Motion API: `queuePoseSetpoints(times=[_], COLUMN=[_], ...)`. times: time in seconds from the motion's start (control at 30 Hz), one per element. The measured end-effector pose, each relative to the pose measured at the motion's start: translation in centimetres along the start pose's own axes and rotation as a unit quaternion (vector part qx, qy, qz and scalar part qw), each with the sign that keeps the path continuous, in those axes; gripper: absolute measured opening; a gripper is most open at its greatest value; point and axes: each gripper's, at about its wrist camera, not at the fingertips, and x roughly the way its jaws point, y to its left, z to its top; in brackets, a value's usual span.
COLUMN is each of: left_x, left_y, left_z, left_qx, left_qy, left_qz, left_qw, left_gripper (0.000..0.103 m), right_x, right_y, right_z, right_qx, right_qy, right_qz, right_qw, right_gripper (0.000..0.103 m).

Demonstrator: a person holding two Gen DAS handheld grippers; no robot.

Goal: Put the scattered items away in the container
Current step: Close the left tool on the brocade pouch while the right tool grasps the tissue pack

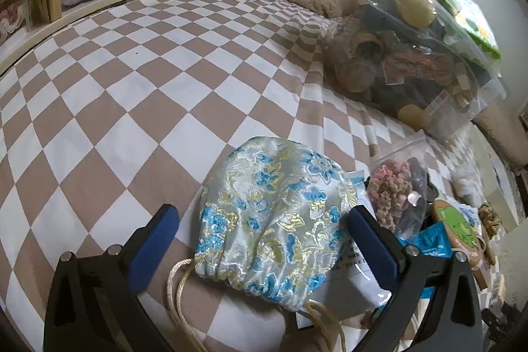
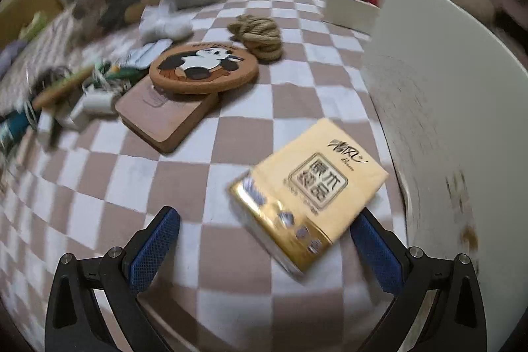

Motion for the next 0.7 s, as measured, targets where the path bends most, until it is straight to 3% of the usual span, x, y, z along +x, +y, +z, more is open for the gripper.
queuePoseSetpoints(times=[0.07,0.13,0.17,0.27,0.43,0.57,0.7], left_x=[-0.2,-0.4,-0.5,-0.4,-0.5,-1.4,-2.5], left_y=[0.1,0.1,0.1,-0.1,-0.7,-1.4,-2.0], left_z=[0.0,0.0,0.0,-0.1,-0.3,-0.7,-1.4], left_qx=[-0.003,-0.005,-0.007,-0.001,0.011,0.034,0.056], left_qy=[-0.003,-0.006,-0.005,0.001,0.005,0.009,0.017], left_qz=[-0.011,-0.016,-0.02,-0.033,-0.047,-0.049,-0.046], left_qw=[0.9999,0.9998,0.9998,0.9995,0.9988,0.9982,0.9972], left_gripper=[0.101,0.072,0.066,0.058,0.037,0.029,0.025], right_x=[0.2,0.8,1.1,1.3,-0.1,-1.3,-2.2], right_y=[0.0,-0.1,0.0,0.7,4.2,5.6,4.9], right_z=[0.6,1.1,1.3,1.8,0.9,0.7,0.9], right_qx=[-0.006,-0.009,-0.012,-0.027,-0.074,-0.077,-0.065], right_qy=[-0.008,-0.011,-0.013,-0.018,-0.028,-0.03,-0.049], right_qz=[0.005,0.016,0.021,0.043,0.133,0.211,0.187], right_qw=[1.0,1.0,1.0,0.999,0.988,0.974,0.979], right_gripper=[0.103,0.103,0.103,0.103,0.103,0.103,0.103])
